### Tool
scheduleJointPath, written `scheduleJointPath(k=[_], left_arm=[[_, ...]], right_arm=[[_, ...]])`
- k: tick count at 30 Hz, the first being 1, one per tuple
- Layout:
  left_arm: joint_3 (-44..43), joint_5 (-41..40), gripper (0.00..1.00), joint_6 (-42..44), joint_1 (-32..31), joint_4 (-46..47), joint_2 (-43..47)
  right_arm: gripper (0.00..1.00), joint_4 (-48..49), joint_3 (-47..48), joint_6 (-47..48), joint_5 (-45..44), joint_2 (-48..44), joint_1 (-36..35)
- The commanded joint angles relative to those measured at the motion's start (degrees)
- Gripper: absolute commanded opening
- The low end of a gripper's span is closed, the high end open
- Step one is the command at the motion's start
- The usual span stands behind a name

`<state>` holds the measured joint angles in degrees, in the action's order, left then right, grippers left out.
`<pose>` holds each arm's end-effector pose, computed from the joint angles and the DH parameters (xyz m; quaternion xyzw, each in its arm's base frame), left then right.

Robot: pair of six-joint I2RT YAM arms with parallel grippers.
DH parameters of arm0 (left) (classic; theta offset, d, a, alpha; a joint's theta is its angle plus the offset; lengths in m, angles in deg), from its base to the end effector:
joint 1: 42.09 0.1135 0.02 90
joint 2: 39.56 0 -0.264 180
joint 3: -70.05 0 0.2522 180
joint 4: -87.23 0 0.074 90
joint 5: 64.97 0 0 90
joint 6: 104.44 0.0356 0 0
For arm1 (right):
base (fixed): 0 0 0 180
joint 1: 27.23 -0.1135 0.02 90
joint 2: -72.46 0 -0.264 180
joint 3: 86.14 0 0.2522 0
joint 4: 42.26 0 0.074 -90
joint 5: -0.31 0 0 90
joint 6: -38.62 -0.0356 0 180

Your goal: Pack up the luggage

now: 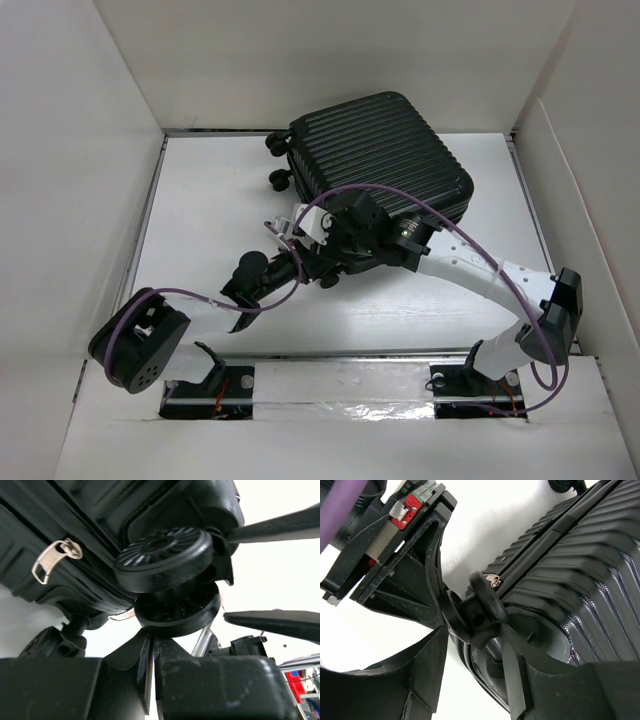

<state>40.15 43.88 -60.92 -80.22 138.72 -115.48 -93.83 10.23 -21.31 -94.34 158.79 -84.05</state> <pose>0.1802 -0.1561 0.1984 0.0726 0.6705 -0.5728 0.4658 0.1849 0.2775 0.3483 -0.6144 0.6730 0.0589 0.4076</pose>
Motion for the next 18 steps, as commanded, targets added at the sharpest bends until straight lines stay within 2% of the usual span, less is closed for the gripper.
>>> scheduleJointPath(k=[1,6,14,18], left_arm=[[-1.6,-0.6,0.0,0.5,1.4,5.2,0.0],[-1.5,-0.1,0.0,0.2,1.9,6.1,-0.8],[-1.5,0.0,0.0,0.1,1.9,6.4,-0.9],[-1.4,-0.1,0.0,0.1,1.9,6.3,-0.6]], right_arm=[[0.51,2.4,3.1,1.0,1.5,0.5,-0.7],[0.54,5.1,2.6,1.4,2.4,0.9,-0.7],[0.54,5.5,5.7,1.8,1.3,6.8,-0.1],[0.54,4.8,5.6,1.8,1.2,5.5,-0.1]])
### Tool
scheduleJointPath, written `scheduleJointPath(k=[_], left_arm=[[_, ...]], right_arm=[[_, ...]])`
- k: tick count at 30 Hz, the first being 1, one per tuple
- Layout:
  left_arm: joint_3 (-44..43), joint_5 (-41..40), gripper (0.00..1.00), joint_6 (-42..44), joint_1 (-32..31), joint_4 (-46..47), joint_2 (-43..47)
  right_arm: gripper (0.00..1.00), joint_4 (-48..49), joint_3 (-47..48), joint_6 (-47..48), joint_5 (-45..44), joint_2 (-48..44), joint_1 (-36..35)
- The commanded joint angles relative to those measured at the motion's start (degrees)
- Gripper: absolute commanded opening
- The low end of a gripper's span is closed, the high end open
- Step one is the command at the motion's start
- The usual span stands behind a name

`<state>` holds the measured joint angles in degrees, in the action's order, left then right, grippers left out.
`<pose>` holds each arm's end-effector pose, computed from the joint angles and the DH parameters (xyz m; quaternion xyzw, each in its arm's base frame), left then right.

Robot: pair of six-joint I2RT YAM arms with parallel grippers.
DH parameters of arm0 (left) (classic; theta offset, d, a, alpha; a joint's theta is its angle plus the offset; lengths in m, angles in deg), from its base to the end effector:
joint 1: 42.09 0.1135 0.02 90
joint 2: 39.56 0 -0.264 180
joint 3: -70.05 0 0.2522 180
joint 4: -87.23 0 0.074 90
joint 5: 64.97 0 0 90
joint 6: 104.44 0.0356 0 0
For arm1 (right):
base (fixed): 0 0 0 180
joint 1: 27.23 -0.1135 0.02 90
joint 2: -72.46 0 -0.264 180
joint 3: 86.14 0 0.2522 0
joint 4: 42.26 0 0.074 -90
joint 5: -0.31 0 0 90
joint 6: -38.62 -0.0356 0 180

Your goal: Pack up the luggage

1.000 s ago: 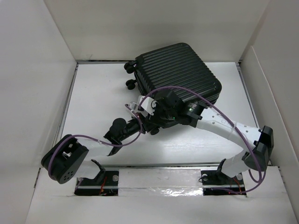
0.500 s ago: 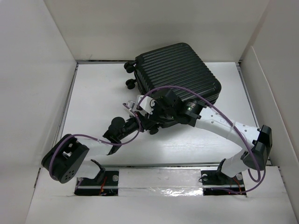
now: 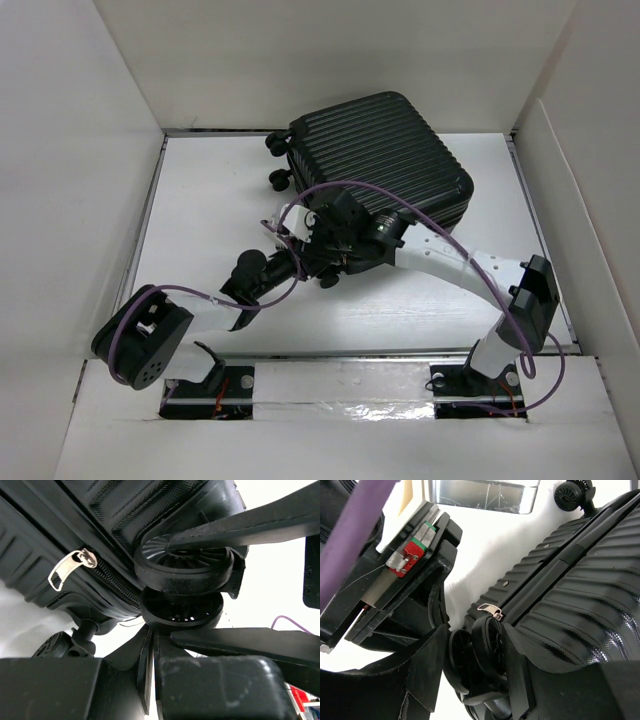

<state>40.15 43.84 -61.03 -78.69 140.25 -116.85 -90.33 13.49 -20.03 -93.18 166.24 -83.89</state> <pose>0.1857 -0.1522 0.1960 0.0629 0.6705 -0.5674 0.4738 0.2048 0.3074 0.3290 -0.6260 0.6659 0.0615 0.4011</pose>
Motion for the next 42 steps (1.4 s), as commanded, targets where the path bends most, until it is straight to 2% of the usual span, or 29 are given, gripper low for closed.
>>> scheduleJointPath(k=[1,5,8,9,14,23,26,27,30,36,39,42], left_arm=[[-1.5,-0.1,0.0,0.2,0.9,4.8,0.7],[-1.5,0.3,0.0,0.3,0.9,4.7,0.8],[-1.5,0.2,0.0,0.4,0.9,4.5,0.9],[-1.5,0.3,0.0,0.4,0.9,4.4,0.9],[-1.5,0.2,0.0,0.5,0.9,4.0,1.4],[-1.5,-0.3,0.0,0.9,0.9,3.3,2.0],[-1.3,-0.6,0.0,1.1,0.9,2.7,2.7],[-1.3,-0.9,0.0,1.4,0.9,2.3,2.9],[-0.9,-1.7,0.0,2.1,0.9,1.4,3.8],[1.7,-4.3,0.04,5.4,0.9,0.4,5.8],[3.4,-7.5,0.05,7.7,-1.7,-0.6,6.2],[5.3,-6.9,0.07,6.7,-1.7,4.1,4.1]], right_arm=[[0.54,2.9,1.9,0.7,-0.5,-2.5,-0.3],[0.52,2.6,1.3,-0.1,-2.8,-1.7,0.2],[0.44,2.9,0.7,-0.7,-5.1,-0.6,0.2],[0.39,3.0,0.6,-0.9,-5.6,-0.4,0.2],[0.29,4.3,-0.4,-0.9,-9.7,-0.9,0.2],[0.31,2.5,-0.3,-0.4,-11.7,0.7,0.8],[0.13,1.3,0.4,-0.7,-12.7,1.9,0.8],[0.02,1.0,0.4,-0.8,-13.2,2.4,0.8],[0.0,1.2,0.4,-1.4,-14.4,2.4,0.8],[0.0,9.9,-4.7,-4.1,-17.2,-1.9,0.2],[0.0,17.1,-9.5,-4.5,-21.2,-4.5,-1.7],[0.0,26.0,-15.1,-5.7,-25.4,-6.1,-3.0]])
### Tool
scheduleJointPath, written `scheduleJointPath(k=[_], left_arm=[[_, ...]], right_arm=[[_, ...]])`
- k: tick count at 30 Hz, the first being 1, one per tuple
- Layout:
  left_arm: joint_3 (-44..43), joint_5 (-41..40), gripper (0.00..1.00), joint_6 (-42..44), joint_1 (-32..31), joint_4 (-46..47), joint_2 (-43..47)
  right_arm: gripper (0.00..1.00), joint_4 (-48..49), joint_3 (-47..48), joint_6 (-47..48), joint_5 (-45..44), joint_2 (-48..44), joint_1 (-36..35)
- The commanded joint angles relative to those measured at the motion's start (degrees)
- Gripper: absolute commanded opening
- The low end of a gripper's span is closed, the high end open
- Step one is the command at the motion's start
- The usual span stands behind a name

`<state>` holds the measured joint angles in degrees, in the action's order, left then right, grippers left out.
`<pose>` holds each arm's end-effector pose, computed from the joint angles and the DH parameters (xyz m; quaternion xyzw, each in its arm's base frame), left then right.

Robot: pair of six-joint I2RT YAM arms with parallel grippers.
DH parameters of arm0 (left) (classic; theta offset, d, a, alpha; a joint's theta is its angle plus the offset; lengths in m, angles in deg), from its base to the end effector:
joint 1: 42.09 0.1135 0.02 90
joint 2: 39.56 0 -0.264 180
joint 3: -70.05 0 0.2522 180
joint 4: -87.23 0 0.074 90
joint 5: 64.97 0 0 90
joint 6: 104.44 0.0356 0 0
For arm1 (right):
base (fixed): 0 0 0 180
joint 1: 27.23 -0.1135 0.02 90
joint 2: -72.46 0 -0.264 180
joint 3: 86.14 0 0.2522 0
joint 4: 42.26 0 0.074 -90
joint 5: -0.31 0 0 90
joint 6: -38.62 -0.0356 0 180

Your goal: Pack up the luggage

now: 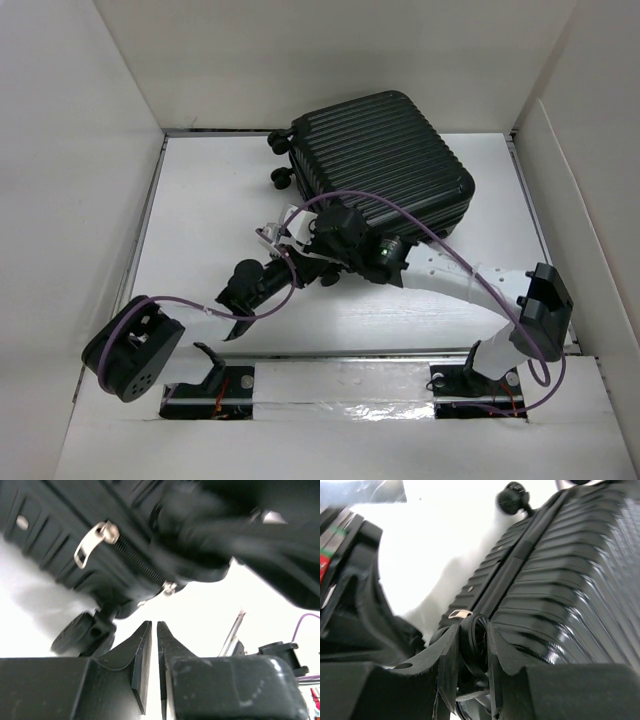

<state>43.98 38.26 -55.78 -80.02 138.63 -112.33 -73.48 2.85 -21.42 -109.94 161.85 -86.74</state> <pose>0.1709 -0.1435 0.1910 0.0647 0.6752 -0.5262 0.5129 0.1937 0.3047 0.3194 -0.5440 0.6708 -0.0260 0.5034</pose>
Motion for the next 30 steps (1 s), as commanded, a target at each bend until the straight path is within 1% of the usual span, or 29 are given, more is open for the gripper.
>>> scheduleJointPath(k=[1,3,4,5,7,10,11,13,15,18,24,25,30], left_arm=[[1.9,-1.1,0.07,1.3,-0.4,6.5,-1.1],[2.3,-0.6,0.09,0.3,-0.4,9.7,-3.3],[2.5,-0.1,0.1,0.0,-0.4,11.3,-4.1],[2.5,0.4,0.12,-0.1,-0.4,12.6,-6.0],[1.6,0.7,0.16,-0.2,-1.7,16.2,-8.0],[-0.1,-0.7,0.22,-0.1,-4.5,19.7,-11.4],[-0.3,-1.5,0.24,0.0,-5.3,20.6,-12.6],[-0.3,-5.6,0.28,0.0,-7.6,22.9,-13.0],[-0.3,-9.2,0.3,0.3,-8.1,24.9,-13.4],[-1.7,-11.9,0.33,0.6,-8.8,25.4,-13.9],[-5.0,-12.7,0.35,1.4,-8.8,28.8,-16.6],[-5.4,-15.0,0.36,1.9,-9.4,29.4,-17.0],[-7.1,-16.1,0.37,3.1,-10.7,33.5,-20.5]], right_arm=[[0.0,12.5,-5.5,-5.9,-11.4,-1.9,-0.9],[0.0,15.0,-7.3,-7.4,-15.2,-2.5,-2.5],[0.0,19.1,-9.5,-8.1,-18.8,-2.6,-3.1],[0.0,21.2,-10.7,-8.3,-20.3,-2.9,-3.8],[0.0,25.9,-12.6,-9.6,-22.1,-3.6,-3.8],[0.0,28.8,-14.5,-11.8,-24.0,-4.2,-3.8],[0.0,28.9,-14.6,-12.4,-24.1,-4.1,-4.3],[0.0,28.4,-14.2,-13.8,-24.2,-4.1,-4.3],[0.0,27.7,-13.4,-14.6,-23.5,-3.8,-4.3],[0.0,26.9,-12.6,-16.2,-21.9,-3.5,-4.3],[0.0,23.3,-10.3,-19.0,-20.0,-2.9,-4.3],[0.0,22.7,-10.1,-19.2,-20.3,-2.7,-4.3],[0.0,21.0,-9.4,-19.7,-22.4,-3.3,-4.3]])
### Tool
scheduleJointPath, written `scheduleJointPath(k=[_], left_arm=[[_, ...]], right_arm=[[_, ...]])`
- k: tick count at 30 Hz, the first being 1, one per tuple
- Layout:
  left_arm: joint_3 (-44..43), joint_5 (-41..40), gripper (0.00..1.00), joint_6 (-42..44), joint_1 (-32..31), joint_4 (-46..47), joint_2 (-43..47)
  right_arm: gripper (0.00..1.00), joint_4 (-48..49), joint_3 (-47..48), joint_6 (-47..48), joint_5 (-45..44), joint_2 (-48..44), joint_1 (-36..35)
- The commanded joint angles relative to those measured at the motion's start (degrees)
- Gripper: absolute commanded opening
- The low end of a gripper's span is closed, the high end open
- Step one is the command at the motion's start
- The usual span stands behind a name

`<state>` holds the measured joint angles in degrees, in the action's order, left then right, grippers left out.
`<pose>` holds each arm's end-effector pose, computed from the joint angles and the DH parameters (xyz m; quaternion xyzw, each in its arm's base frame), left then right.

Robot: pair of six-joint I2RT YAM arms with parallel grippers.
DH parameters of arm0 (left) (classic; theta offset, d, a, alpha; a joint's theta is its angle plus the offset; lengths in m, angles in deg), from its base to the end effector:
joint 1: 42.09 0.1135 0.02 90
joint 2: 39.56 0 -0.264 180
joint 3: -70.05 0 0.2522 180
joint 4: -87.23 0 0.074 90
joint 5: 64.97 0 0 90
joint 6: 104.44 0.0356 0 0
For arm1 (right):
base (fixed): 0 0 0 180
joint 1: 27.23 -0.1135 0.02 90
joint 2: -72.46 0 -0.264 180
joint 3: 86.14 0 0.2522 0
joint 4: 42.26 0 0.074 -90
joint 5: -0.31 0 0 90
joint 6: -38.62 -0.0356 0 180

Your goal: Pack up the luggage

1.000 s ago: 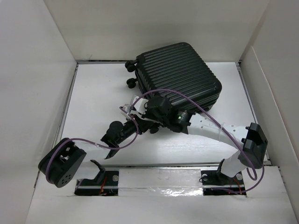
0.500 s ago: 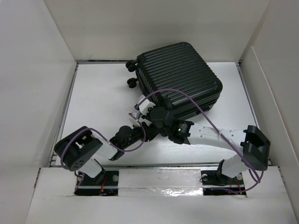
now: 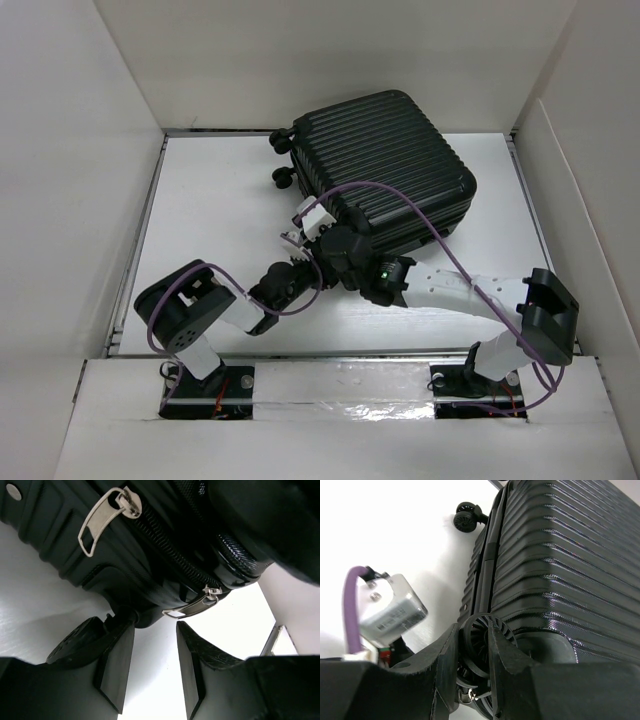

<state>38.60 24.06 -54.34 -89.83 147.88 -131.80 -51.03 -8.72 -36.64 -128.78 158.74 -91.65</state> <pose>0.1773 -0.1942 0.1569 0.0424 0.7067 -0.4847 0.5137 0.1709 0.3050 0.3073 -0.3324 0.7121 -0.0113 0.6183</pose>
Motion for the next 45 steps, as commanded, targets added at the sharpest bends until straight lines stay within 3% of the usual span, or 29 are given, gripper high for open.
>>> scheduleJointPath(k=[1,16,25,35,38,42,45], left_arm=[[-1.9,-2.2,0.37,1.9,-0.9,24.0,-1.1],[-4.2,-13.7,0.38,14.1,-7.0,22.8,1.8],[-5.7,-20.2,0.35,16.3,-8.6,25.3,1.8],[-5.8,-21.3,0.34,21.4,-11.2,28.9,2.4],[-6.3,-19.1,0.41,22.3,-11.2,27.7,2.2],[-6.7,-17.2,0.57,22.2,-11.2,26.7,1.1],[-6.7,-15.6,0.58,23.0,-11.2,26.8,1.4]], right_arm=[[0.0,-2.2,2.3,-4.5,-3.1,-0.4,0.6],[0.0,-14.5,7.7,-5.8,7.0,-0.7,0.6],[0.0,-15.5,7.3,-6.1,9.8,-1.3,0.6],[0.0,-15.4,4.4,-6.3,11.8,-4.6,0.6],[0.0,-16.1,4.0,-6.6,11.8,-4.8,0.6],[0.0,-16.2,3.6,-6.7,12.2,-4.7,0.6],[0.0,-16.6,3.5,-6.7,12.8,-4.9,0.6]])
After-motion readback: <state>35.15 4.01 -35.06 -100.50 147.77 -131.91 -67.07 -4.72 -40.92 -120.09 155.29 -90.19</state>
